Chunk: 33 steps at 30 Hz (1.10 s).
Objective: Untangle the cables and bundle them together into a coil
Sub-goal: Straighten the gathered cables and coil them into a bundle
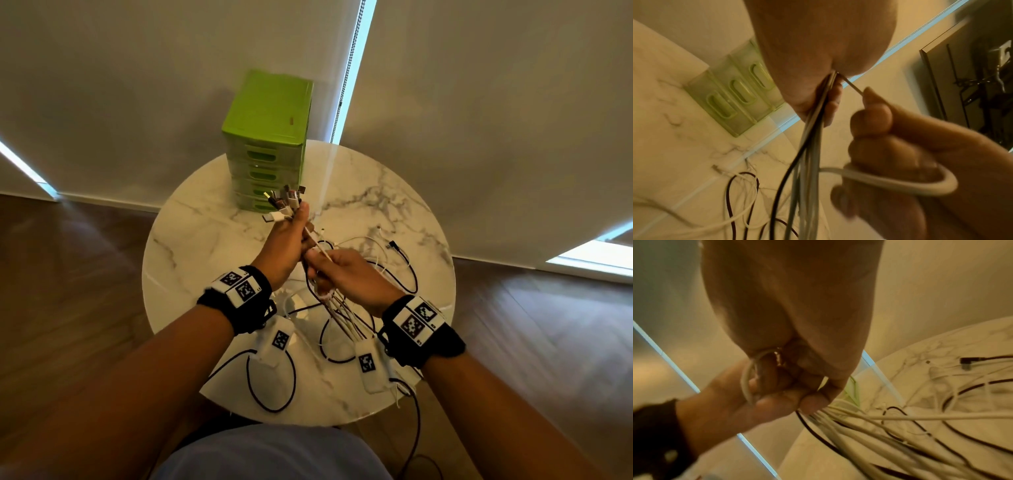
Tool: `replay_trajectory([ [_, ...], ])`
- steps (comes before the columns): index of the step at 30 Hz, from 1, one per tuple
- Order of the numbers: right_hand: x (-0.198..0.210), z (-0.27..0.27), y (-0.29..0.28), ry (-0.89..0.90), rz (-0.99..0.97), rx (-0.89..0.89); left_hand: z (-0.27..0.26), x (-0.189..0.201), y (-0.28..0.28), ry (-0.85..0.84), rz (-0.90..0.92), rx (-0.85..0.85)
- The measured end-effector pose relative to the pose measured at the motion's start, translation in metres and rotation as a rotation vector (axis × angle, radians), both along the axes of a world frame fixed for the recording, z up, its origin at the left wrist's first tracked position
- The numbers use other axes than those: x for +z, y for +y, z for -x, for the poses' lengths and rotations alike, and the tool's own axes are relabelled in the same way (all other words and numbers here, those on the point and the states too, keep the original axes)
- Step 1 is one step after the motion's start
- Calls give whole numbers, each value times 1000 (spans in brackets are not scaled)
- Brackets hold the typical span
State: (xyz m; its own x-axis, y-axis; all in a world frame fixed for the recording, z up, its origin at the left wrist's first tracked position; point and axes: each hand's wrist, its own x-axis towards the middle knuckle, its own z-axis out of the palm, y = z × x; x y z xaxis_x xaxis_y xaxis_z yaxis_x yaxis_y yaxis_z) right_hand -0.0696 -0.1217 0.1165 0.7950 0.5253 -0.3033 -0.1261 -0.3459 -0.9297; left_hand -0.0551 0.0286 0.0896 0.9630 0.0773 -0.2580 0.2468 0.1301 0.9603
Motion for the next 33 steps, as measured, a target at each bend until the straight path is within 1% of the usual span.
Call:
replay_trajectory([
  [3, -8, 10, -12, 63, 9, 167, -3, 7, 7, 12, 112, 49],
  [4, -11, 11, -18, 39, 45, 221, -3, 10, 9, 12, 161, 64],
  [6, -19, 7, -32, -72, 172, 309, -2, 17, 12, -7, 261, 71],
  [7, -24, 5, -40, -123, 225, 310, -2, 19, 15, -17, 291, 76],
  [9, -33, -2, -56, -239, 341, 240, 0, 21, 17, -33, 319, 89],
  [11, -37, -11, -67, -373, 526, 205, 2, 20, 16, -42, 337, 96],
  [13, -40, -21, -79, -453, 666, 208, 3, 22, 16, -52, 361, 105],
  [14, -43, -27, -87, -453, 712, 210, 2, 24, 17, -60, 378, 117],
  [15, -46, -32, -96, -412, 750, 202, 1, 27, 19, -66, 390, 131],
  [16, -49, -34, -105, -332, 754, 174, -1, 29, 22, -72, 391, 143],
  [17, -52, -36, -113, -263, 738, 138, -2, 32, 25, -82, 379, 146],
  [18, -53, -36, -117, -234, 707, 94, -2, 33, 27, -90, 346, 138],
  [20, -47, -37, -108, -296, 627, -19, 0, 32, 27, -88, 243, 91],
  [23, -25, -42, -73, -457, 481, -233, 6, 27, 15, -23, 91, -25],
  [25, -12, -41, -45, -495, 362, -279, 11, 24, 6, -7, -57, -65],
  [27, -1, -36, -21, -523, 238, -257, 12, 22, -2, -17, -157, -59],
  [28, 3, -31, -10, -524, 168, -226, 11, 20, -4, -16, -158, -55],
  [30, 3, -25, 6, -479, 55, -152, 9, 17, -5, -1, -88, -57],
  [33, 1, -20, 14, -422, 49, -58, 4, 18, -3, 4, 129, 36],
])
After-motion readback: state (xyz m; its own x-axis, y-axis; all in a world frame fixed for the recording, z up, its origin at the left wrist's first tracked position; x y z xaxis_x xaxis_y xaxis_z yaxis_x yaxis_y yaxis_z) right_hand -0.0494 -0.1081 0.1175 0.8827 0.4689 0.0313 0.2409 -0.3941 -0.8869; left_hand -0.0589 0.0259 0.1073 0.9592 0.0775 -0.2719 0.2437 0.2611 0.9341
